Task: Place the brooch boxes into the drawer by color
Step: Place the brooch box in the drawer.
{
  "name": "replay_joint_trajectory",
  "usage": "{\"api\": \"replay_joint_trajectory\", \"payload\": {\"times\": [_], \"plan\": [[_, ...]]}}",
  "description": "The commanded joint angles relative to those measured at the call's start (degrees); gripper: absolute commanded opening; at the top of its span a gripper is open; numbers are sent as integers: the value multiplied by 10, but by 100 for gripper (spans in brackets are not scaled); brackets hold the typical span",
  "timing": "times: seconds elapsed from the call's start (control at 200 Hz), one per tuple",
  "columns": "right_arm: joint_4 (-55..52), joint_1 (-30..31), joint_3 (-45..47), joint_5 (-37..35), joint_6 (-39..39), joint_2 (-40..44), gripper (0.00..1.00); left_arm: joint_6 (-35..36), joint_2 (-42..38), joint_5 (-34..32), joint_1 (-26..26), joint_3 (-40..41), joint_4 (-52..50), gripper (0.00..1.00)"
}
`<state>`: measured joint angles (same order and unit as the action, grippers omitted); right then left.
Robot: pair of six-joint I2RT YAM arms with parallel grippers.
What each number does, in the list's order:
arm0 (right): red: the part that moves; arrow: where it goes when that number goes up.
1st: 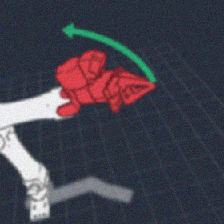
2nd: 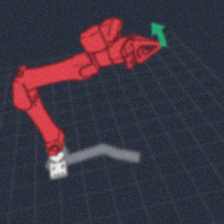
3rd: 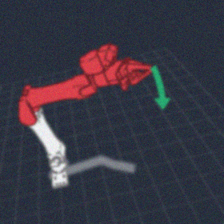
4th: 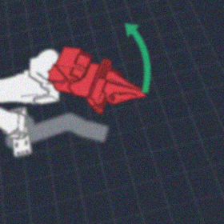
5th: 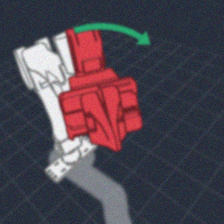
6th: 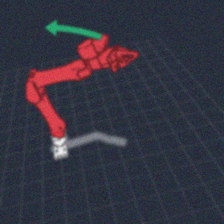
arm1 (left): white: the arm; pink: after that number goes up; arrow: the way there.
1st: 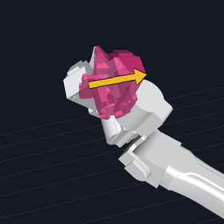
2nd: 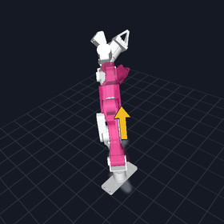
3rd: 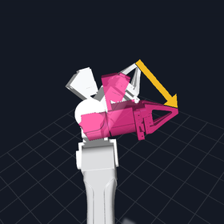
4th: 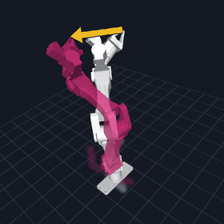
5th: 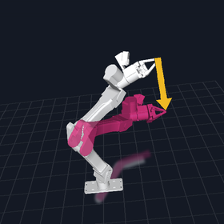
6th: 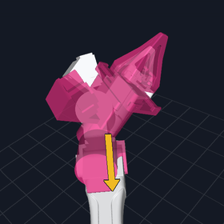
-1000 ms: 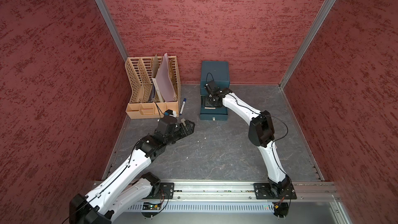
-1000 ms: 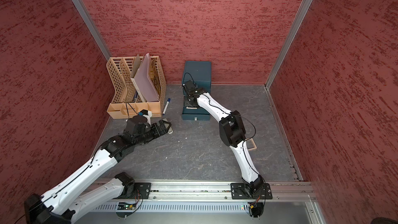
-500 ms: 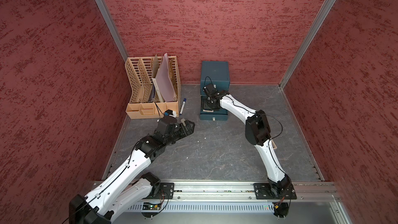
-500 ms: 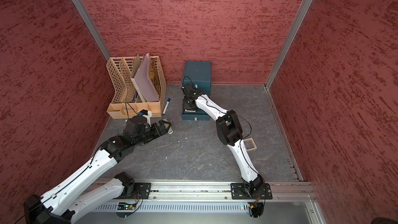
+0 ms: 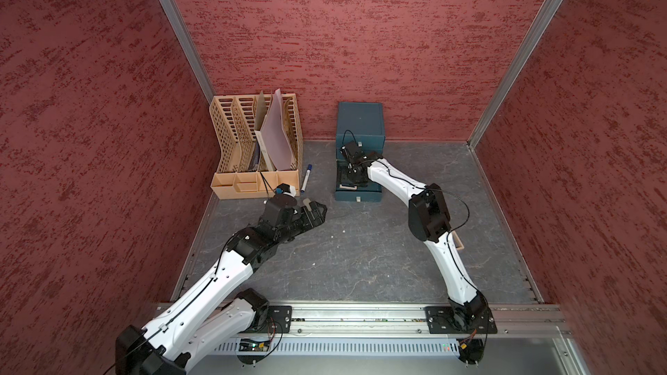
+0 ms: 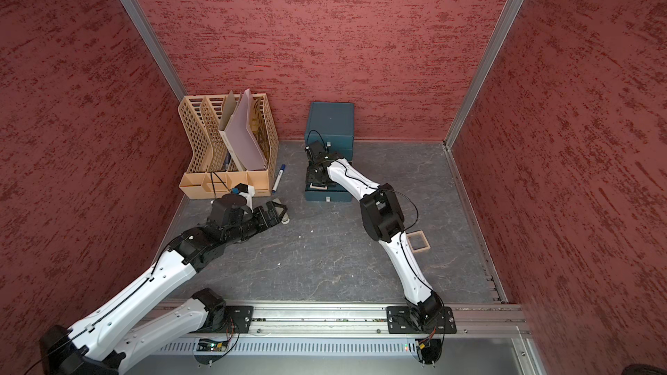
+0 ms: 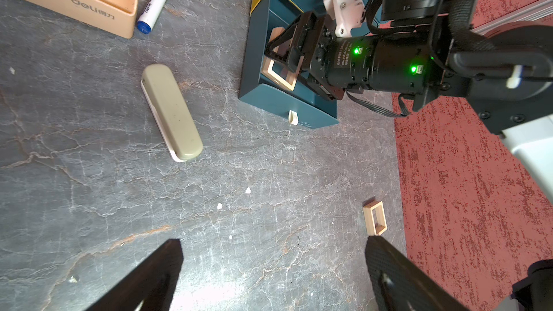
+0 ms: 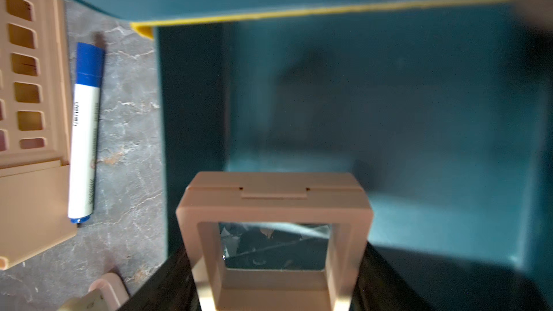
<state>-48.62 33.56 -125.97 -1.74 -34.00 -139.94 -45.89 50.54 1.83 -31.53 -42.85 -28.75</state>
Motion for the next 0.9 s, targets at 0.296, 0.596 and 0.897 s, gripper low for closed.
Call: {"api": "replay_joint_trajectory", "payload": {"times": [0.296, 0.596, 0.897], "plan": [[-8, -10, -22, 29, -16, -16, 65, -5, -5, 0, -5, -17, -6, 100], [-7, -11, -22, 37, -18, -20, 71, -3, -4, -1, -6, -19, -6, 100], [-18, -15, -30, 38, -18, -28, 72, -3, -5, -2, -6, -20, -8, 100]]}}
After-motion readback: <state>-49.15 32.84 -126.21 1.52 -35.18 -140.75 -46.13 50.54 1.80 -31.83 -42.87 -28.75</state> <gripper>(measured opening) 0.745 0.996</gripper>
